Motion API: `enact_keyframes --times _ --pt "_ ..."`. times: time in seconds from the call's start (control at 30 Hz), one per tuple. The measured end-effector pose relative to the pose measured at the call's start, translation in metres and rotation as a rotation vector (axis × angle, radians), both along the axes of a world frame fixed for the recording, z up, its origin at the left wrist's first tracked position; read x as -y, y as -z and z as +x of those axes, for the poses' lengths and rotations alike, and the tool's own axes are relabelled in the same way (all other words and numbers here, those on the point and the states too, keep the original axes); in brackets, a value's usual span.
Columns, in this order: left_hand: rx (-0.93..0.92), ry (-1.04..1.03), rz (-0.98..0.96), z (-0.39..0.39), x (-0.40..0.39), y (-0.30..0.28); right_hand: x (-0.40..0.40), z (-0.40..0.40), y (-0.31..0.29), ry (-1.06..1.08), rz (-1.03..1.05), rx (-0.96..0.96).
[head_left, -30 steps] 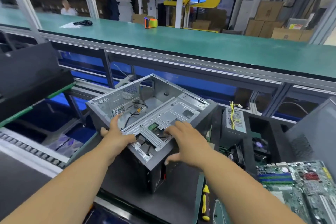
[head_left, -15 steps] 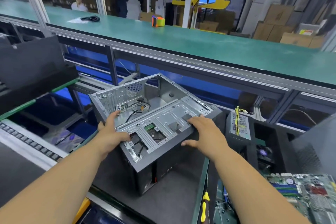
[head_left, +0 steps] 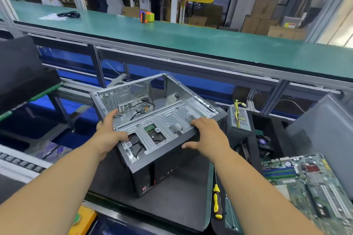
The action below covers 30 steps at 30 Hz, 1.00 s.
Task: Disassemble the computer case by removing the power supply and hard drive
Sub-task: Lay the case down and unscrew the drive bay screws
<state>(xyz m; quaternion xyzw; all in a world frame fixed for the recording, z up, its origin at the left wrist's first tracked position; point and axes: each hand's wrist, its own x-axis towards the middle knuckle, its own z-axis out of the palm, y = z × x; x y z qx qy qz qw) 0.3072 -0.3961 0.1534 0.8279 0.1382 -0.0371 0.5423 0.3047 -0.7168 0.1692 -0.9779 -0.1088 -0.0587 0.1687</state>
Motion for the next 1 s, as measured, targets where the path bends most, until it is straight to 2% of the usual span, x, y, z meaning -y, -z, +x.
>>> enact_keyframes --times 0.2,0.33,0.5,0.77,1.0 --pt "0.044 0.013 -0.062 0.005 -0.013 -0.002 -0.021 -0.008 -0.008 0.083 -0.037 -0.017" --pt "0.078 -0.083 -0.359 -0.005 -0.003 -0.002 -0.026 -0.012 -0.013 0.126 -0.007 -0.072" --pt "0.034 -0.031 -0.116 -0.023 0.016 0.007 -0.032 -0.016 -0.015 0.148 0.018 -0.082" --pt "0.079 0.149 -0.062 -0.016 -0.012 0.018 -0.050 -0.032 -0.011 0.178 0.045 -0.038" --pt "0.056 0.275 -0.051 0.009 -0.046 0.016 -0.075 -0.055 -0.001 0.219 -0.049 0.060"
